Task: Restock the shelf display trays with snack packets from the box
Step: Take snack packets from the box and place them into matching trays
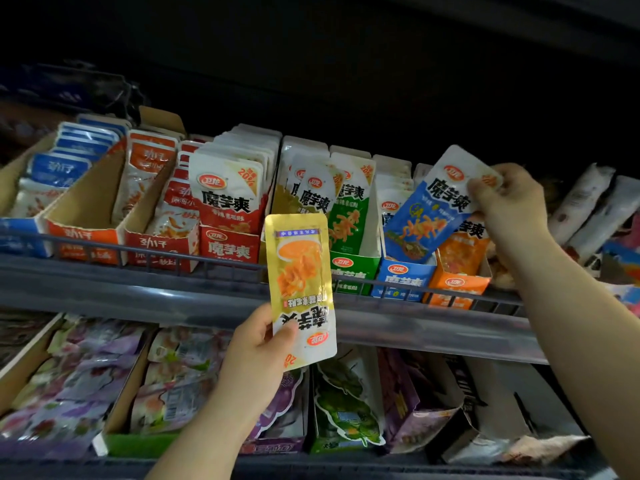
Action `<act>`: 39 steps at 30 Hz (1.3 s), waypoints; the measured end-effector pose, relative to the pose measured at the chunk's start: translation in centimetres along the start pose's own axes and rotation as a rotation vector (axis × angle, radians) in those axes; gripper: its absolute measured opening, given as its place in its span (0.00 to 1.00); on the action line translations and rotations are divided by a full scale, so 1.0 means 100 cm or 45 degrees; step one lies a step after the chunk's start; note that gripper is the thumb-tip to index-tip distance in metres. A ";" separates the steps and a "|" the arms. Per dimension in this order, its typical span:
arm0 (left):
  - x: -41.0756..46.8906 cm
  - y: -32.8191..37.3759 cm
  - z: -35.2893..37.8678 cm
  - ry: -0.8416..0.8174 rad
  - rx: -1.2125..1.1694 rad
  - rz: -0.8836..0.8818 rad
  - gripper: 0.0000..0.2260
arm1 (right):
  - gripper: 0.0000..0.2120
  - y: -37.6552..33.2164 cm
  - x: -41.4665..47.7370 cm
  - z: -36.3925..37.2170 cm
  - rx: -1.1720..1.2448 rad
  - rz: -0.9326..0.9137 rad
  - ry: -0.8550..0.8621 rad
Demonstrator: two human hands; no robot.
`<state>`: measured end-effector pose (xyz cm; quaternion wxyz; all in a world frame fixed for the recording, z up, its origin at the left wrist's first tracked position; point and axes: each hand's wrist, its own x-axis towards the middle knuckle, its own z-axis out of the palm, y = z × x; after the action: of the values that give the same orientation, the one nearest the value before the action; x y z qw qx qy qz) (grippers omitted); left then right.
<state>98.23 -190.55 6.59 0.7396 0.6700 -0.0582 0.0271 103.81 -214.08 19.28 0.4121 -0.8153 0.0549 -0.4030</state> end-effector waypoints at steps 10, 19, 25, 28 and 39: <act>0.000 -0.001 -0.005 -0.069 0.074 0.070 0.14 | 0.12 -0.001 -0.006 0.020 -0.194 0.090 -0.382; 0.003 0.000 -0.014 0.019 0.120 0.125 0.14 | 0.24 0.012 -0.008 0.030 -0.287 0.112 -0.367; 0.002 0.001 -0.017 0.105 0.257 0.192 0.11 | 0.22 -0.009 -0.022 0.032 -0.331 -0.211 -0.137; 0.001 0.005 -0.019 0.178 0.353 0.276 0.11 | 0.19 -0.040 -0.052 0.039 -0.512 -0.776 -0.398; -0.009 0.021 -0.032 0.317 0.299 0.367 0.14 | 0.10 -0.053 -0.107 0.065 -0.597 -0.789 -1.203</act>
<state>97.25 -187.12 8.28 0.6463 0.7278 -0.0582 0.2217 99.92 -202.01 14.39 0.0650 -0.9529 -0.2864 -0.0760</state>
